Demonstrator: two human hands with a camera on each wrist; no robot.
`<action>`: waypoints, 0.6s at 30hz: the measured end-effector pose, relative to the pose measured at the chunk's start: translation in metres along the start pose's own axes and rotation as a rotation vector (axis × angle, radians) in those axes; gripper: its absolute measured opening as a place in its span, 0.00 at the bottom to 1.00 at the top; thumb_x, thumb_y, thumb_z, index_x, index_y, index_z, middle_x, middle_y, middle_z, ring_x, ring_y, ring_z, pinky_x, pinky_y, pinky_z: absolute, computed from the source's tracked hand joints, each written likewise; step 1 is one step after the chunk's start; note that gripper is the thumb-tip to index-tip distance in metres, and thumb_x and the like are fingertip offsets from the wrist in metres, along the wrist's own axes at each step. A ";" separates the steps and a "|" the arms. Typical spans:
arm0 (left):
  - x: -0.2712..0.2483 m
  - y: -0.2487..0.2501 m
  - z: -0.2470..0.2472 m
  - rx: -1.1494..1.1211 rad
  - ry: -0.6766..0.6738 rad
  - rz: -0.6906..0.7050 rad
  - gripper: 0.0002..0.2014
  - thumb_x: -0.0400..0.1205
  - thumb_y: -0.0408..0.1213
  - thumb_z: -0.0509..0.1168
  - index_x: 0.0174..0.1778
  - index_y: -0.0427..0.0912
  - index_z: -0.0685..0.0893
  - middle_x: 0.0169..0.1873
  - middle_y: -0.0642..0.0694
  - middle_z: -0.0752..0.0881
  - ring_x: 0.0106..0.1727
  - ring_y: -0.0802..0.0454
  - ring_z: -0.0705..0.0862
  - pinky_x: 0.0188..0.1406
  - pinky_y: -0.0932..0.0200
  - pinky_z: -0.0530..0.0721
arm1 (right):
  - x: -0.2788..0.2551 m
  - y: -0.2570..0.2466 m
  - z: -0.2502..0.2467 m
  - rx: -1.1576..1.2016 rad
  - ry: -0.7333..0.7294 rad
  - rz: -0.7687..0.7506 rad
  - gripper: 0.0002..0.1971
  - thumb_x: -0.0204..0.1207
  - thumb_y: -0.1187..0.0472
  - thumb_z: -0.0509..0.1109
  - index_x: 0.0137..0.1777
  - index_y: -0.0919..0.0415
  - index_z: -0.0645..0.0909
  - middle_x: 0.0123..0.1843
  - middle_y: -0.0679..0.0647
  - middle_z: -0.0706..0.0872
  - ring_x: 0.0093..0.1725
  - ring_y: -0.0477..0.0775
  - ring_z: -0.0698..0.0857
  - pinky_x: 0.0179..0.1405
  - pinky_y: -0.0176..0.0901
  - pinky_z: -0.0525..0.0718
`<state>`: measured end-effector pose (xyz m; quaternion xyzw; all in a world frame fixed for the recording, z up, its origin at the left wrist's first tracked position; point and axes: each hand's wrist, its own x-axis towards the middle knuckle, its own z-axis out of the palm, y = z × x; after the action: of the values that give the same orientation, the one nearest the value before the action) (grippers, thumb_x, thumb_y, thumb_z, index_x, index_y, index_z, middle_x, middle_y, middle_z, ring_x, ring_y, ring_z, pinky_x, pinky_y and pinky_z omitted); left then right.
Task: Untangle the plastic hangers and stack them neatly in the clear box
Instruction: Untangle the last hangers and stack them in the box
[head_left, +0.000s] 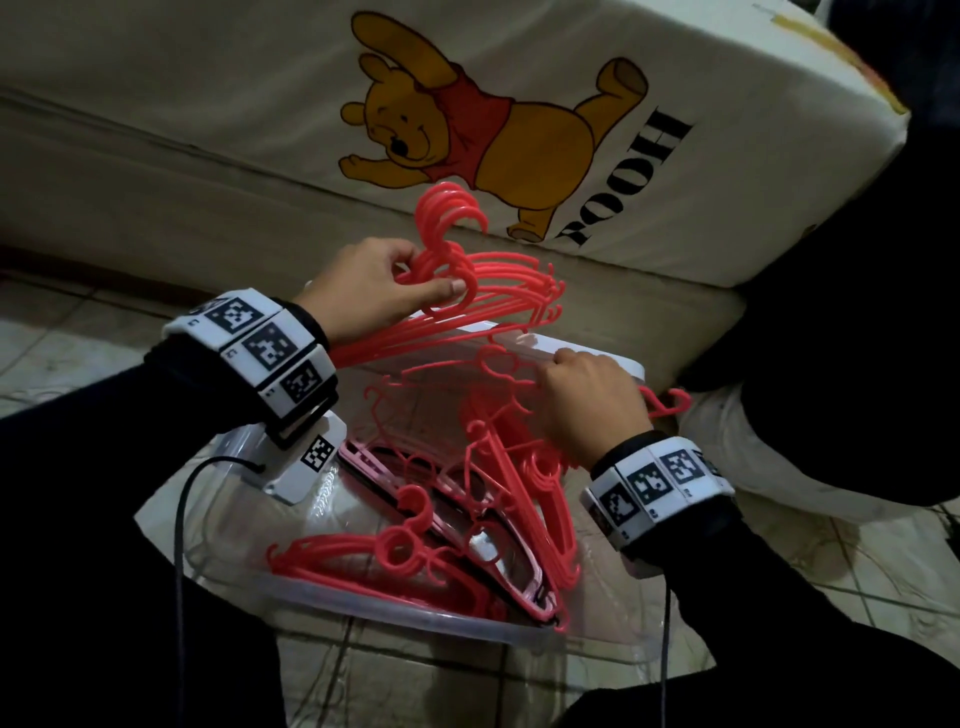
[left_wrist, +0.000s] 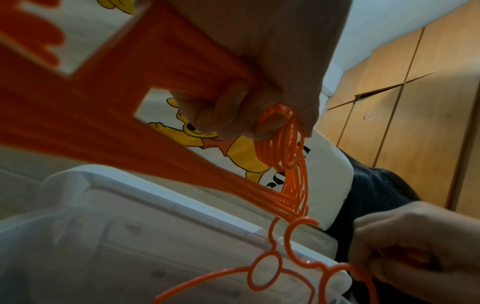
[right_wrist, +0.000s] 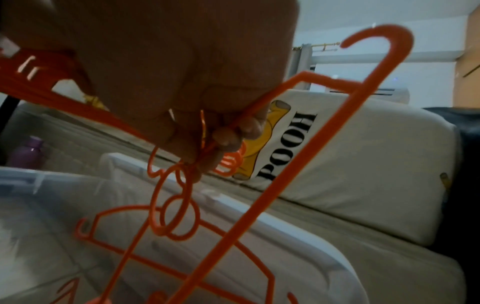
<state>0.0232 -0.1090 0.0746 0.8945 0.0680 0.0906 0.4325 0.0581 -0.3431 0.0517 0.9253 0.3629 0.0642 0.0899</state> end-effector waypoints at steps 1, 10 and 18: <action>0.000 0.000 0.000 -0.002 0.006 0.000 0.20 0.70 0.64 0.69 0.43 0.51 0.86 0.40 0.52 0.88 0.47 0.54 0.85 0.56 0.43 0.83 | -0.002 0.001 -0.005 0.015 0.025 0.021 0.11 0.75 0.52 0.67 0.47 0.59 0.84 0.44 0.57 0.85 0.44 0.62 0.85 0.35 0.46 0.66; 0.001 0.001 0.003 0.007 0.012 0.009 0.21 0.69 0.65 0.69 0.44 0.52 0.86 0.40 0.53 0.88 0.47 0.53 0.85 0.54 0.47 0.83 | -0.010 0.014 -0.023 0.225 0.105 0.008 0.07 0.75 0.60 0.61 0.46 0.55 0.81 0.46 0.52 0.84 0.49 0.57 0.81 0.43 0.45 0.62; -0.007 0.011 0.012 -0.106 -0.103 0.081 0.24 0.63 0.67 0.68 0.41 0.50 0.83 0.32 0.57 0.85 0.32 0.67 0.81 0.38 0.61 0.75 | -0.005 0.027 -0.031 0.575 0.197 0.068 0.06 0.78 0.65 0.64 0.46 0.56 0.82 0.45 0.45 0.79 0.48 0.51 0.79 0.55 0.59 0.74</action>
<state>0.0198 -0.1261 0.0755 0.8759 0.0045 0.0654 0.4781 0.0661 -0.3624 0.0878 0.9138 0.3419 0.0514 -0.2133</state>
